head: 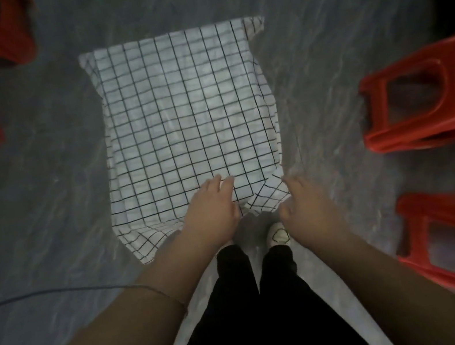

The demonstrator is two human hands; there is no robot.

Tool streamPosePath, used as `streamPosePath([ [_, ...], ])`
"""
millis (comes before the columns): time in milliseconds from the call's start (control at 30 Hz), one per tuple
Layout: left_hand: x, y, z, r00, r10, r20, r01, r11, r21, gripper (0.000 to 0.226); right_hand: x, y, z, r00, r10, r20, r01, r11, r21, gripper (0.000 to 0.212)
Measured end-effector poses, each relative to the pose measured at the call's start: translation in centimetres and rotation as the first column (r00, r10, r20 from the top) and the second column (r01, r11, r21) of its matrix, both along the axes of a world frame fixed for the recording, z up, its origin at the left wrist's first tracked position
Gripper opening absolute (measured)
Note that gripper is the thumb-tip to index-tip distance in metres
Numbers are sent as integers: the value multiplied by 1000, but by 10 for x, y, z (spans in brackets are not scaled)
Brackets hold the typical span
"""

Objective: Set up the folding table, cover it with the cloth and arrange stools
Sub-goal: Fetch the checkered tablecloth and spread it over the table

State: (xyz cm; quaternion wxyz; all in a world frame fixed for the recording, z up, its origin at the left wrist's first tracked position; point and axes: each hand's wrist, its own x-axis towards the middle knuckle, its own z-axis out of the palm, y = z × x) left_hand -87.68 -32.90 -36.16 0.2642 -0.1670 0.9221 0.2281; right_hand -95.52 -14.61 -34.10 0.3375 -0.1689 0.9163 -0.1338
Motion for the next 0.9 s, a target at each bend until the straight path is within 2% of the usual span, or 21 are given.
streamPosePath([
  [100, -12, 17, -73, 998, -59, 9, 59, 998, 3, 65, 0, 11, -78, 984, -158, 83, 159, 987, -8, 51],
  [267, -30, 42, -183, 999, -24, -27, 24, 1000, 13, 59, -11, 29, -196, 814, -536, 224, 535, 842, 68, 26],
  [367, -34, 58, -218, 996, -1, -89, 10, 994, 106, 46, -14, 31, -239, 745, -620, 247, 637, 771, 12, 34],
  [500, -38, 86, -219, 988, -51, -146, 63, 995, 76, 28, -12, 30, -246, 715, -624, 317, 682, 723, -114, 37],
  [567, -38, 98, -212, 993, 113, -44, -99, 965, 241, 23, -13, 33, -244, 664, -642, 383, 729, 669, -145, 37],
  [600, -38, 104, -211, 979, 198, 52, -203, 910, 361, 21, -15, 35, -242, 643, -647, 411, 746, 650, -143, 37],
  [633, -38, 109, -209, 963, 243, 116, -269, 843, 466, 22, -17, 38, -242, 639, -642, 424, 744, 656, -128, 35],
  [700, -36, 117, -209, 947, 285, 148, -317, 760, 567, 27, -24, 47, -245, 674, -620, 402, 702, 707, -88, 25],
  [767, -36, 119, -207, 934, 324, 149, -352, 773, 527, 32, -32, 57, -248, 707, -619, 343, 669, 742, -41, 20],
  [800, -37, 119, -207, 941, 317, 117, -334, 824, 457, 34, -36, 62, -249, 716, -625, 312, 664, 747, -29, 21],
  [900, -39, 113, -212, 987, 118, -107, -99, 981, 169, 38, -44, 76, -251, 735, -617, 281, 652, 758, -41, 13],
])
